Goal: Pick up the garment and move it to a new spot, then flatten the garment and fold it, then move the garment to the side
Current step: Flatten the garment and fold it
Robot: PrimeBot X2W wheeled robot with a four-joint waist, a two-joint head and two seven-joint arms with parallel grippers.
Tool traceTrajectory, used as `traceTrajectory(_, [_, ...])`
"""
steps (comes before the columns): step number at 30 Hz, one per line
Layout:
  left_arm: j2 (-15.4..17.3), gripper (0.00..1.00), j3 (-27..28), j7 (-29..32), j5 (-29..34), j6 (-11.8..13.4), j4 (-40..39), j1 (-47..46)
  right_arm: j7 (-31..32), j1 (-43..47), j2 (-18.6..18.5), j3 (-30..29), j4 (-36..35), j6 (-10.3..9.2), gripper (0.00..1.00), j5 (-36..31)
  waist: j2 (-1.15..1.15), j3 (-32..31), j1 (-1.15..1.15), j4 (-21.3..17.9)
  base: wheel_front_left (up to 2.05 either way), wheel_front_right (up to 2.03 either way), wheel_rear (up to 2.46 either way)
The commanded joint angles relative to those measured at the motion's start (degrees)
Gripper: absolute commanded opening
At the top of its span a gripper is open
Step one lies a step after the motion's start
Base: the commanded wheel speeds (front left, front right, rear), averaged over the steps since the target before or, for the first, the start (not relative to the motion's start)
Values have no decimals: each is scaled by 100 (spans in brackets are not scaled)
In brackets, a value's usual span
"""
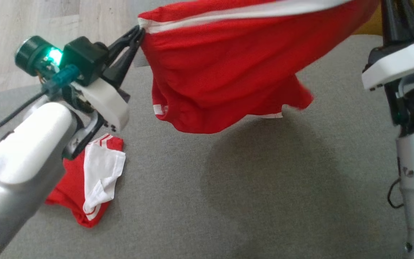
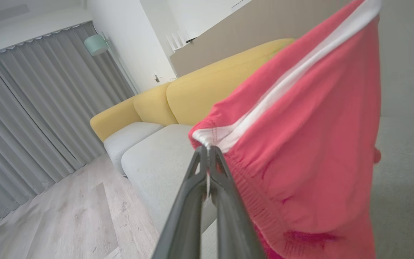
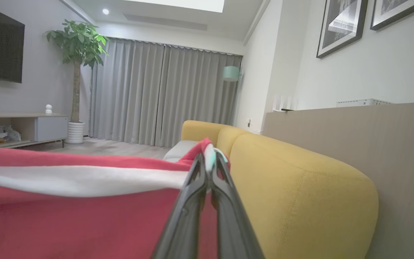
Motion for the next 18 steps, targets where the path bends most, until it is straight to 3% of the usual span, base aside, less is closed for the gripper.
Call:
traceTrajectory(1, [184, 0, 304, 6, -21, 80, -204, -220, 50, -39, -17, 89, -206, -4, 0, -7, 0, -18, 0, 4, 0, 0, 0])
traceTrajectory(11, [415, 0, 324, 39, 55, 436, -954, 68, 192, 573, -11, -53, -809, -4, 0, 75, 0, 381, 0, -19, 0, 0, 0])
traceTrajectory(15, [488, 0, 358, 197, 123, 402, -954, -207, 225, 222, -12, -75, -789, -4, 0, 86, 0, 814, 0, -62, 0, 0, 0])
traceTrajectory(18, [446, 0, 382, 278, 180, 228, -708, -635, 187, -325, -44, -26, -476, -4, 0, 56, 0, 1259, 0, -90, 0, 0, 0])
